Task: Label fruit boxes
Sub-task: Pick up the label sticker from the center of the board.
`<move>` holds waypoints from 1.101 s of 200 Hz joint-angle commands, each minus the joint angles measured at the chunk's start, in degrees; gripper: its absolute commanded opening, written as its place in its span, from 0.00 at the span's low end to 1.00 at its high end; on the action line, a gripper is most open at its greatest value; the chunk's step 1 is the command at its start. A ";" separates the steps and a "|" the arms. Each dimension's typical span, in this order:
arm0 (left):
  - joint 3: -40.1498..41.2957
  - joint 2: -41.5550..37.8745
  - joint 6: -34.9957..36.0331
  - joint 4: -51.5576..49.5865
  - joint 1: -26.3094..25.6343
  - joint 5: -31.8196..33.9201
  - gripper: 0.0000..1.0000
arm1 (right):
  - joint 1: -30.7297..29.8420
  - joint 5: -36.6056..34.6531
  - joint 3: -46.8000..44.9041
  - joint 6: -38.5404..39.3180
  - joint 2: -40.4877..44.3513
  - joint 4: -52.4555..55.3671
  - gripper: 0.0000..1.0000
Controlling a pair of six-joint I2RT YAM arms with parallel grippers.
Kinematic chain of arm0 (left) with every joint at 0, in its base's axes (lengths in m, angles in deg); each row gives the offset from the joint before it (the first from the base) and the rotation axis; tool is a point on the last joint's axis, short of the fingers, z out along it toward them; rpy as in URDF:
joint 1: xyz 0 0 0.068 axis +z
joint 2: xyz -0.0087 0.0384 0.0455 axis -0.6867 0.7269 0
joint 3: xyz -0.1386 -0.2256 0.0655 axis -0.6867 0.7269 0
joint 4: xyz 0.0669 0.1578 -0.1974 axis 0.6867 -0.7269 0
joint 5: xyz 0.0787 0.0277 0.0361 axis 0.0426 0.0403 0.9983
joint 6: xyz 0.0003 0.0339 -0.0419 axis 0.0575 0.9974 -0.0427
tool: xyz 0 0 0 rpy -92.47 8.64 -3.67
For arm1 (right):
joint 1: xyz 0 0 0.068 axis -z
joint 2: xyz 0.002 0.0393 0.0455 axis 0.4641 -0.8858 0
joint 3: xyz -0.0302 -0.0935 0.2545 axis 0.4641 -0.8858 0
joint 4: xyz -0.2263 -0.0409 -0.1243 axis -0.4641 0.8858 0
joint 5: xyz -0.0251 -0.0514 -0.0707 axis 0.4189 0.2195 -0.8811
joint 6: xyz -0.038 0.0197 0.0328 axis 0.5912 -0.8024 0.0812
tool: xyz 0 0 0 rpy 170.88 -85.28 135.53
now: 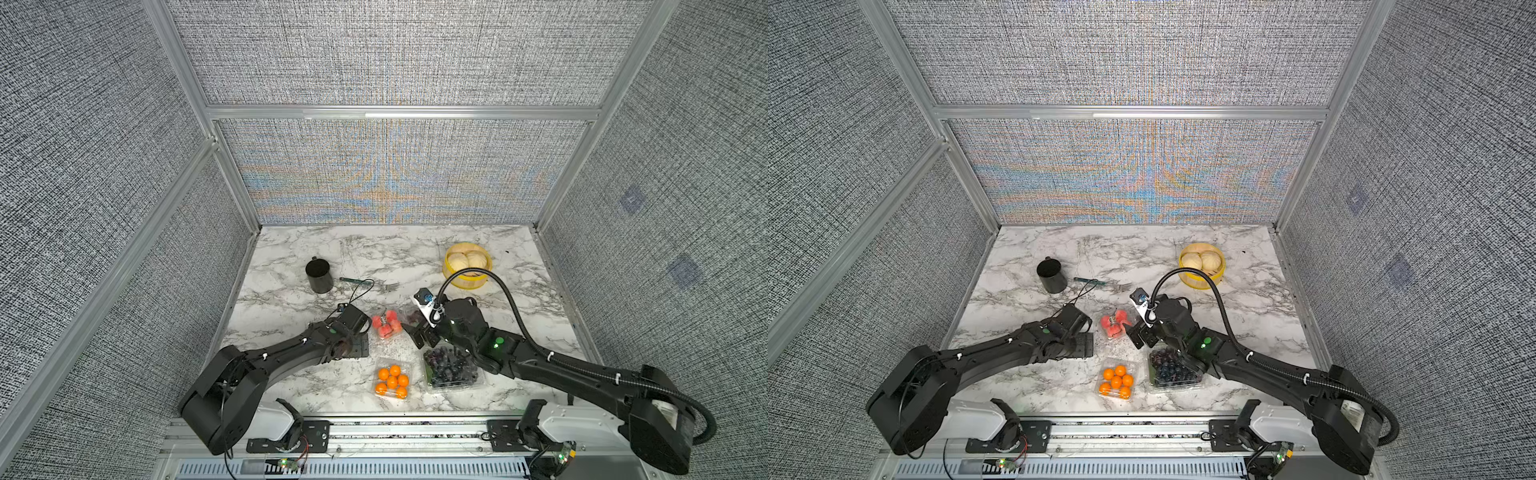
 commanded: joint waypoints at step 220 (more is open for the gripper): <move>-5.76 4.79 -1.32 -4.15 -1.30 0.47 0.30 | 0.40 7.08 0.57 -4.84 1.52 1.62 0.97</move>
